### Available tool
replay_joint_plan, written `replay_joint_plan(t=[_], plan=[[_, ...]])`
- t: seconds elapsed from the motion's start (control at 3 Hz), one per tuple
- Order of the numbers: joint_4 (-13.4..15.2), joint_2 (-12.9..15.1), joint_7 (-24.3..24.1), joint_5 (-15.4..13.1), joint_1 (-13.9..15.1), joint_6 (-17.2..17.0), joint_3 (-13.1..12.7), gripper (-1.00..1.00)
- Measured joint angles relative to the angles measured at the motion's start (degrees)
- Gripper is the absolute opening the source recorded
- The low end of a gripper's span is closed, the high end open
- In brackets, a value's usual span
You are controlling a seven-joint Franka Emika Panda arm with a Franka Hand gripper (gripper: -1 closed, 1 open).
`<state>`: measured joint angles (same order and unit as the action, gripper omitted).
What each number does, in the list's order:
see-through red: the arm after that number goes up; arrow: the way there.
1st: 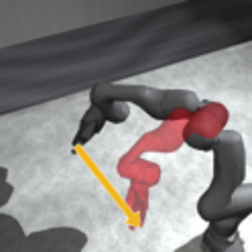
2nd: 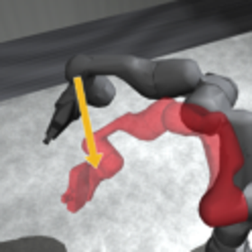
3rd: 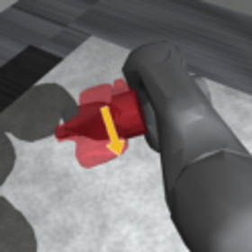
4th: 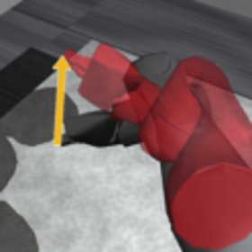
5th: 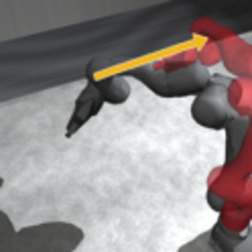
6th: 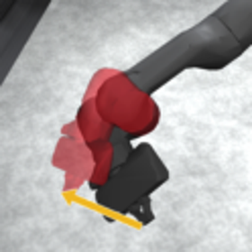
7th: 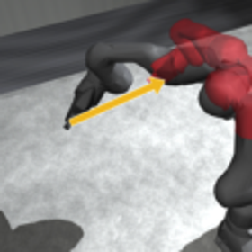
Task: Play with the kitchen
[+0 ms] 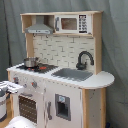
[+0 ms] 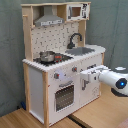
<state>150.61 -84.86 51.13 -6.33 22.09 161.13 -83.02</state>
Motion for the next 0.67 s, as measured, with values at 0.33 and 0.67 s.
replay_joint_plan(t=[0.33, 0.67], plan=[[4.5, 0.0, 0.0, 0.0, 0.2, 4.3, 0.3, 1.00], [5.9, 0.0, 3.9, 0.0, 0.6, 8.7, 1.5, 1.00]])
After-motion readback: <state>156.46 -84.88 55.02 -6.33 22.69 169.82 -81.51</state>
